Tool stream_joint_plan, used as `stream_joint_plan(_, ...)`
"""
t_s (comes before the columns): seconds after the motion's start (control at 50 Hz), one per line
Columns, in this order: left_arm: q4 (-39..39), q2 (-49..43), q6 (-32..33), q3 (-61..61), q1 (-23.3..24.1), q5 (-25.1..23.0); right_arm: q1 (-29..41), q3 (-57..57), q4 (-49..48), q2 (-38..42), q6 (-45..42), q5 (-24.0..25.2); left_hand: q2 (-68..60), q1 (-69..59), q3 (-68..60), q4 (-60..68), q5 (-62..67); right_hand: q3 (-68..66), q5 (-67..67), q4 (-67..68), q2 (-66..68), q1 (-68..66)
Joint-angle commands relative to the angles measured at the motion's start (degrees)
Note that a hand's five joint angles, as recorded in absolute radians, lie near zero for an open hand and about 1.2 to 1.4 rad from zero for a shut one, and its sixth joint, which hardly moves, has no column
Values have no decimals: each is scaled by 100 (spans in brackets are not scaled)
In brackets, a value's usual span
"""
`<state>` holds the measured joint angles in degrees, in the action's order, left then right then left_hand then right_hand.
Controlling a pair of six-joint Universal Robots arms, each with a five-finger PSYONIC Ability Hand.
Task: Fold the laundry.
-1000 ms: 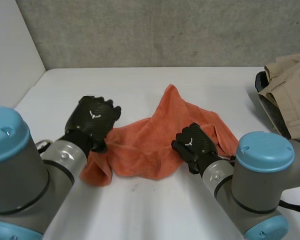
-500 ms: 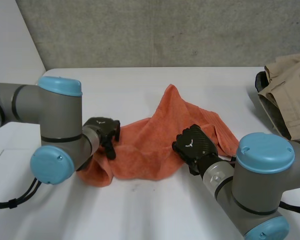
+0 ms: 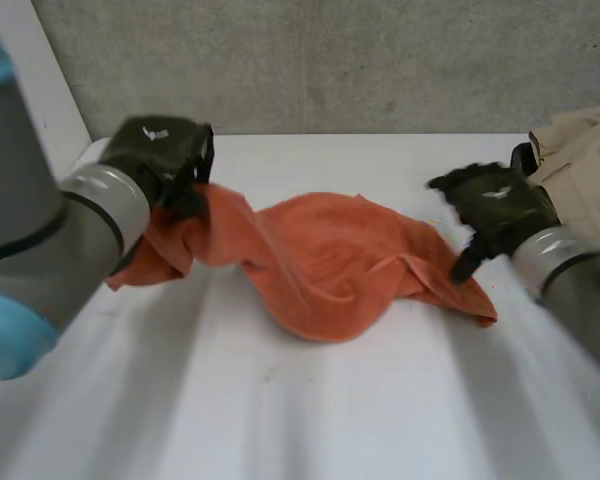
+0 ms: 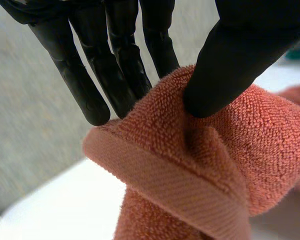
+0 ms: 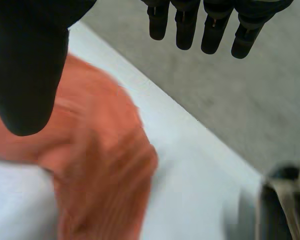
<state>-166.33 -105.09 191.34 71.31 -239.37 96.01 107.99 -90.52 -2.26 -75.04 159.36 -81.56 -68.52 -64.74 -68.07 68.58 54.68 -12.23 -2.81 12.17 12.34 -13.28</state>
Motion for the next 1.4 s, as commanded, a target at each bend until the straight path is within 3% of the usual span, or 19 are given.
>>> stream_joint_plan(0.02,4,533,-18,-82,109,-3,-1174,211,1263,-37,1184,737,-1148,-1526,-1193,1142,1532,223,281,-217,-234,328)
stream_joint_plan(0.08,-5,674,-26,-134,259,-3,-1254,-43,1334,-10,1343,931,-1148,-1526,-1193,1142,1532,223,281,-217,-234,328)
stream_joint_plan(0.2,-5,867,-70,-214,593,5,-1228,-492,473,270,1466,1037,-1148,-1526,-1193,1142,1532,223,281,-217,-234,328)
stream_joint_plan(0.34,-119,1034,-79,-266,716,14,-394,-317,-151,1122,1537,967,-1148,-1526,-1193,1142,1532,223,281,-217,-234,328)
stream_joint_plan(0.44,-321,1052,-79,-328,698,32,-33,17,-424,1861,1361,642,-1148,-1526,-1193,1142,1532,-289,-230,294,278,-183)
stream_joint_plan(0.54,-453,1069,-70,-372,611,41,-76,44,-433,1792,905,220,-1148,-1526,-1193,1142,1532,-509,-451,514,498,-403)
stream_joint_plan(0.64,-497,1069,-70,-424,540,49,-103,-88,-407,1248,658,228,-1148,-1526,-1193,1142,1532,-358,-299,363,347,-252)
stream_joint_plan(0.74,-497,1061,-70,-504,566,49,-558,-386,-196,308,247,587,-1148,-1526,-1193,1142,1532,-391,-333,397,380,-285)
stream_joint_plan(0.88,-497,1061,-123,-609,549,49,-1315,-879,-46,104,-914,1361,-1148,-1526,-1193,1142,1532,-1332,-1273,1337,1321,-1226)
stream_joint_plan(0.94,-497,1061,-149,-635,549,49,-1526,-1020,-46,183,-1293,1634,-1148,-1526,-1193,1142,1532,-1619,-1561,1625,1608,-1513)
stream_joint_plan(1.12,-497,1052,-149,-644,549,58,-1527,-836,-283,1061,-1970,1766,-1148,-1526,-1193,1142,1532,-2308,-2250,2313,2297,-2202)
stream_joint_plan(1.26,-497,1017,-149,-635,540,58,-1535,-791,-494,1352,-2093,1977,-1148,-1526,-1193,1142,1532,-2511,-2452,2516,2500,-2405)
stream_joint_plan(1.4,-497,999,-149,-627,540,58,-1509,-730,-687,1466,-2058,2021,-1148,-1526,-1193,1142,1532,-3786,-3728,3791,3775,-3680)
